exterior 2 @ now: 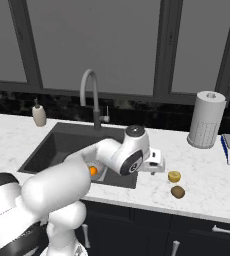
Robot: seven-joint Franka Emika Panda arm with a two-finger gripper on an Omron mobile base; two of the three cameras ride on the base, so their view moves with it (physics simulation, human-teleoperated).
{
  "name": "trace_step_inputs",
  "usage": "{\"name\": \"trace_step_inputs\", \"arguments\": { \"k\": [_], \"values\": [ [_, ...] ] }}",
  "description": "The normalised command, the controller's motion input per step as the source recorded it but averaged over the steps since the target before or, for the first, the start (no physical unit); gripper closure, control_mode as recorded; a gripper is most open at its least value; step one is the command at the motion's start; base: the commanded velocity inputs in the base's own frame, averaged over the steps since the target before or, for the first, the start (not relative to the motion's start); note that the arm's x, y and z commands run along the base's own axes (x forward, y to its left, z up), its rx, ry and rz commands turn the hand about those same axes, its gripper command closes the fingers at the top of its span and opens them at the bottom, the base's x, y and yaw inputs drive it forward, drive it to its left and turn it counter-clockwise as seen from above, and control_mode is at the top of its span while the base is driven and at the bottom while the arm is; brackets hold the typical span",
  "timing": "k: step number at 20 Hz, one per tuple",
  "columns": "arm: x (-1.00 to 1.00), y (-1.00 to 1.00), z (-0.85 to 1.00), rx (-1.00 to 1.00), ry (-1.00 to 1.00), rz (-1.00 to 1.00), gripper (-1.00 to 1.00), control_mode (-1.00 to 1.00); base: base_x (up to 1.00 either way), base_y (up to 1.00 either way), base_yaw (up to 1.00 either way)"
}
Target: Put the colander in the sink, put the kiwi, orange, kiwi in the colander, and turn on the sink faucet and pour water over the colander.
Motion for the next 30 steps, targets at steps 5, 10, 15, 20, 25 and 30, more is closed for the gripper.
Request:
{"name": "trace_step_inputs", "arguments": {
  "k": [5, 10, 15, 20, 25, 30],
  "values": [
    [0.1, -0.66, 0.14, 0.0, 0.12, 0.0, -1.0, -1.0, 0.0, 0.0, 0.0],
    [0.13, -0.5, 0.04, 0.0, 0.13, -0.02, -1.0, -1.0, 0.0, 0.0, 0.0],
    [0.19, -0.39, -0.09, 0.02, 0.11, -0.01, -1.0, -1.0, 0.0, 0.0, 0.0],
    [0.24, -0.26, -0.19, 0.04, 0.01, 0.0, -1.0, -1.0, 0.0, 0.0, 0.0],
    [0.31, -0.16, -0.26, 0.07, 0.0, 0.0, -1.0, -1.0, 0.0, 0.0, 0.0],
    [0.25, -0.1, -0.25, 0.11, 0.04, 0.0, -1.0, -1.0, 0.0, 0.0, 0.0]
  ]
}}
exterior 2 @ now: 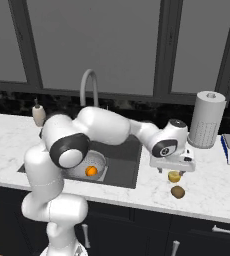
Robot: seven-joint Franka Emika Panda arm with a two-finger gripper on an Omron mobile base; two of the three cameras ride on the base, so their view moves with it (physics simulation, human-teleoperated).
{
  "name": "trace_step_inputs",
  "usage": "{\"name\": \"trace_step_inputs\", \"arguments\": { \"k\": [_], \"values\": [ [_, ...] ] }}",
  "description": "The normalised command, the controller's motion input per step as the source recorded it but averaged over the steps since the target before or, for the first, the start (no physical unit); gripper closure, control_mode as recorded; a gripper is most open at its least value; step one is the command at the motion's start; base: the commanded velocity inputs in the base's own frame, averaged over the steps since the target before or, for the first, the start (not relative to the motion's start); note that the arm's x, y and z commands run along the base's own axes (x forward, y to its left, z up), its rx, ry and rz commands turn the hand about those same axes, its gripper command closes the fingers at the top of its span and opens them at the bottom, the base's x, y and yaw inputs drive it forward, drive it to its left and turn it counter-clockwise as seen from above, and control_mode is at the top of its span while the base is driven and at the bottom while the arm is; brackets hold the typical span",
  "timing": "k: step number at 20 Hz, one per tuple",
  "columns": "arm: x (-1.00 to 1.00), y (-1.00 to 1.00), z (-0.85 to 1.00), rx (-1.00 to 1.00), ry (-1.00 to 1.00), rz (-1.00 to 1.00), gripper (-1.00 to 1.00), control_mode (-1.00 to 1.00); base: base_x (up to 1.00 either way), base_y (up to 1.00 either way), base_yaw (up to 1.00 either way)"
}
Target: Put the colander in the sink, put the kiwi, orange, kiwi in the colander, and turn on the sink faucet and pour water over the colander.
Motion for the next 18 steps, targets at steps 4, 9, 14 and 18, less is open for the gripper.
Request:
{"name": "trace_step_inputs", "arguments": {
  "k": [4, 9, 14, 18],
  "values": [
    [0.22, -0.11, -0.21, 0.08, 0.09, 0.0, -1.0, -1.0, 0.0, 0.0, 0.0],
    [0.17, -0.12, -0.2, 0.04, 0.09, 0.0, -1.0, -1.0, 0.0, 0.0, 0.0],
    [0.17, -0.17, -0.11, 0.0, 0.03, 0.0, -1.0, -1.0, 0.0, 0.0, 0.0],
    [0.02, -0.02, -0.16, 0.0, 0.0, 0.0, -1.0, -1.0, 0.0, 0.0, 0.0]
  ]
}}
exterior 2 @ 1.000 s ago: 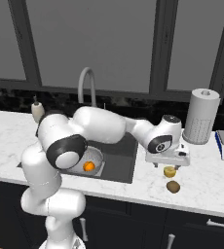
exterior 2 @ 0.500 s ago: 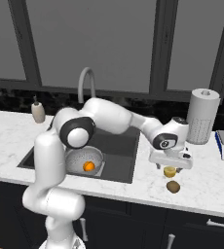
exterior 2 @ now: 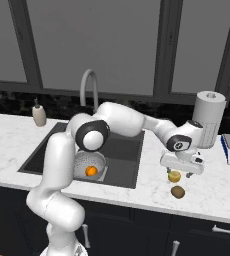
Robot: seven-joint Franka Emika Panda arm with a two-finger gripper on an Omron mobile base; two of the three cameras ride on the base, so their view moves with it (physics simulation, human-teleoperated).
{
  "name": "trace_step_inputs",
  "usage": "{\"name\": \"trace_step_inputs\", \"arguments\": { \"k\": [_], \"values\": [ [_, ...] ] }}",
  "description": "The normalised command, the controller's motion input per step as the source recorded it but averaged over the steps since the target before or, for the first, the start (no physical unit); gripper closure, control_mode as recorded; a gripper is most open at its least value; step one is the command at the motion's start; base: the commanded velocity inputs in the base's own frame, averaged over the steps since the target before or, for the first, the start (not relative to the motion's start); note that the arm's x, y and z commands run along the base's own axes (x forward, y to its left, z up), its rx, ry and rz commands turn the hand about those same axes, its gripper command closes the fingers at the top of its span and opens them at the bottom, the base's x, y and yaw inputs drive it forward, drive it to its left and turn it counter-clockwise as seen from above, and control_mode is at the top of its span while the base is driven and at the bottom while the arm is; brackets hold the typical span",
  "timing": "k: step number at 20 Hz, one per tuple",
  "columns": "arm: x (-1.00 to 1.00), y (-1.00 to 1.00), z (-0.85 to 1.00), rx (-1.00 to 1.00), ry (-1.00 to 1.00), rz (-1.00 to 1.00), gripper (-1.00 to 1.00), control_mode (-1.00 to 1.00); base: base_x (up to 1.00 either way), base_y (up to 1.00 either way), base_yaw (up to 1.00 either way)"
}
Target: Put the colander in the sink, put the kiwi, orange, kiwi in the colander, and turn on the sink faucet and pour water over the colander.
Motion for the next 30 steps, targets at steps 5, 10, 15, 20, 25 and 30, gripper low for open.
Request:
{"name": "trace_step_inputs", "arguments": {
  "k": [5, 10, 15, 20, 25, 30],
  "values": [
    [0.0, 0.04, -0.18, 0.0, 0.0, 0.0, -1.0, -1.0, 0.0, 0.0, 0.0],
    [0.02, 0.21, -0.15, 0.0, 0.0, -0.02, -1.0, -1.0, 0.0, 0.0, 0.0],
    [0.12, 0.27, -0.12, 0.0, 0.0, -0.05, -1.0, -1.0, 0.0, 0.0, 0.0],
    [0.03, 0.1, -0.19, 0.0, 0.0, -0.05, -1.0, -1.0, 0.0, 0.0, 0.0],
    [0.0, 0.08, -0.26, 0.0, 0.0, -0.07, -1.0, -1.0, 0.0, 0.0, 0.0],
    [0.0, -0.01, -0.17, 0.0, 0.01, -0.06, -1.0, -1.0, 0.0, 0.0, 0.0]
  ]
}}
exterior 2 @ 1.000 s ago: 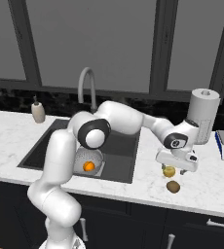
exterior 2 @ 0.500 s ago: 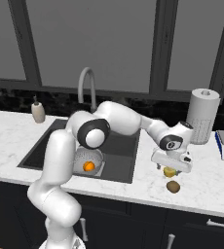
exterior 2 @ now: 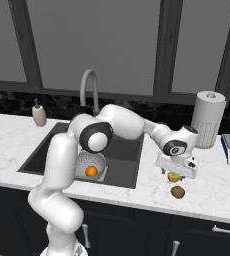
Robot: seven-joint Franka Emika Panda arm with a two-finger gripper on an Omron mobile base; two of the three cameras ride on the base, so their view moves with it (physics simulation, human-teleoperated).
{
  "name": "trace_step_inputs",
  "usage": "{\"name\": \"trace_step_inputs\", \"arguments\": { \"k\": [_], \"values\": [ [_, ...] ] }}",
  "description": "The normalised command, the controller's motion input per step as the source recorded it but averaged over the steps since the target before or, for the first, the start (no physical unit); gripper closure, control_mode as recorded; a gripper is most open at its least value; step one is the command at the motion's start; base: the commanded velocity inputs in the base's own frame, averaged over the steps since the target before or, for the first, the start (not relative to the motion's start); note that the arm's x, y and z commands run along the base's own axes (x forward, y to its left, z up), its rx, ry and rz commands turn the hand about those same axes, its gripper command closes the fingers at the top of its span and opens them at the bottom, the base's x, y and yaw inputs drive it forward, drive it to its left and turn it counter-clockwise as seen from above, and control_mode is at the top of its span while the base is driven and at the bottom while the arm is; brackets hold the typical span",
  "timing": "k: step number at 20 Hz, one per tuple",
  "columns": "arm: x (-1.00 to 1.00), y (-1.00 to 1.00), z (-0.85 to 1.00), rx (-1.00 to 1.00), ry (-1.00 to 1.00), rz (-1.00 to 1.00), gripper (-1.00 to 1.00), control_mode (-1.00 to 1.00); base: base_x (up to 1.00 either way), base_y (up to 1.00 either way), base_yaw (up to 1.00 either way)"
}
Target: Put the colander in the sink, put the kiwi, orange, kiwi in the colander, and turn on the sink faucet and pour water over the colander.
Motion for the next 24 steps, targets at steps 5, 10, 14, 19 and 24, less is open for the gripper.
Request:
{"name": "trace_step_inputs", "arguments": {
  "k": [5, 10, 14, 19, 24],
  "values": [
    [-0.04, -0.05, -0.06, -0.04, 0.01, -0.07, -1.0, -1.0, 0.0, 0.0, 0.0],
    [-0.17, 0.0, 0.0, -0.1, 0.03, -0.11, -1.0, -1.0, 0.0, 0.0, 0.0],
    [-0.04, 0.0, -0.03, -0.09, 0.02, -0.11, -1.0, -1.0, 0.0, 0.0, 0.0],
    [0.0, 0.18, -0.18, -0.01, 0.05, -0.07, 1.0, -1.0, 0.0, 0.0, 0.0],
    [-0.15, 0.13, -0.18, 0.0, 0.06, -0.08, 1.0, -1.0, 0.0, 0.0, 0.0]
  ]
}}
